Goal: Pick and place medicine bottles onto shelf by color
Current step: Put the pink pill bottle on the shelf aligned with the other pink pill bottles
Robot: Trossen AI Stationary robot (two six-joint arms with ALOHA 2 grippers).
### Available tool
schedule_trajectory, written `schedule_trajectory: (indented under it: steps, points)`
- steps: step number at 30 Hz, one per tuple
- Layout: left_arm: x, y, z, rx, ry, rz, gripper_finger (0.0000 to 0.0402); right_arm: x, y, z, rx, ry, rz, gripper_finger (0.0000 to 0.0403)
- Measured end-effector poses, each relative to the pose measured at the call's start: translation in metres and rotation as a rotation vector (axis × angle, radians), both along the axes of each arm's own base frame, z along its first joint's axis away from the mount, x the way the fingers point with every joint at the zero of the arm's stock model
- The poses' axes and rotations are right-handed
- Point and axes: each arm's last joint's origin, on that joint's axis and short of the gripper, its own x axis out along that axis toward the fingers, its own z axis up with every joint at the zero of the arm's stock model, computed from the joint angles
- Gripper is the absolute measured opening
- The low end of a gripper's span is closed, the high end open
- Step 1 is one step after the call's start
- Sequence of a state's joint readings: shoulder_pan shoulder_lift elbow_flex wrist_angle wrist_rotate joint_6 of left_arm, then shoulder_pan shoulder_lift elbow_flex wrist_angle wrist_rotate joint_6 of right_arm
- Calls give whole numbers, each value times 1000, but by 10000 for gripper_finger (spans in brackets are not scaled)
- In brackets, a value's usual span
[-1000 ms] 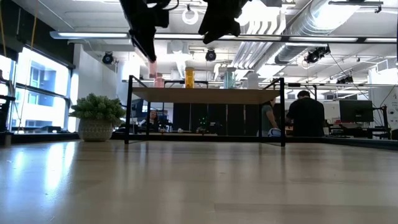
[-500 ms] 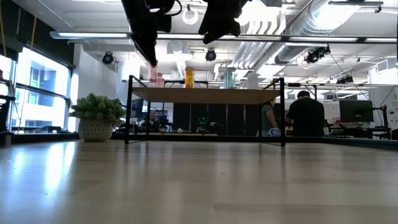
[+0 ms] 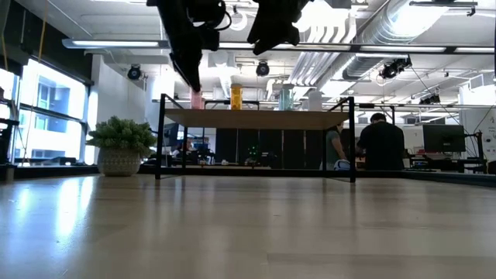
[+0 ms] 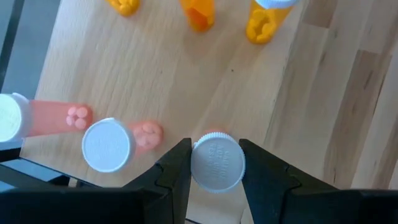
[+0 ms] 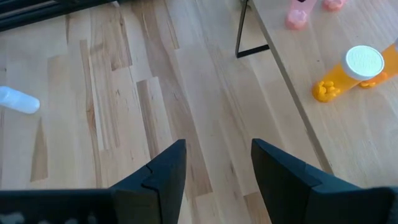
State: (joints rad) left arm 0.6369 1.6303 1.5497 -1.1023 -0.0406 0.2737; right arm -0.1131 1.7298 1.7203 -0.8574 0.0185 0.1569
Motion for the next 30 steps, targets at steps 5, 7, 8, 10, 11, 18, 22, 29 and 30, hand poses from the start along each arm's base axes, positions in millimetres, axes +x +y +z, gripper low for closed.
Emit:
schedule_trajectory:
  steps: [5, 7, 8, 10, 11, 18, 22, 29, 30]
  points:
    - [0, 0, 0, 1, 7, 1, 113, 0, 0, 0, 0, 0, 0, 172]
    - [-1, -1, -1, -6, 18, 2, 113, 0, 0, 0, 0, 0, 0, 172]
    - [-2, -1, -1, -5, 28, 5, 113, 0, 0, 0, 0, 0, 0, 172]
    - [-3, -1, -1, -2, 46, 8, 113, 0, 0, 0, 0, 0, 0, 172]
    - [-3, -2, -1, -3, 51, 8, 113, 0, 0, 0, 0, 0, 0, 172]
    - [-3, -2, 1, -8, 54, 9, 113, 0, 0, 0, 0, 0, 0, 172]
    - [-3, -2, 1, -17, 46, 15, 113, 0, 1, 0, 0, 0, 3, 172]
    - [-3, -2, 1, -36, 28, 15, 113, 0, 1, 0, 0, 1, 3, 172]
    - [-2, -2, 1, -37, 28, 15, 113, 0, 1, 0, 0, 1, 3, 172]
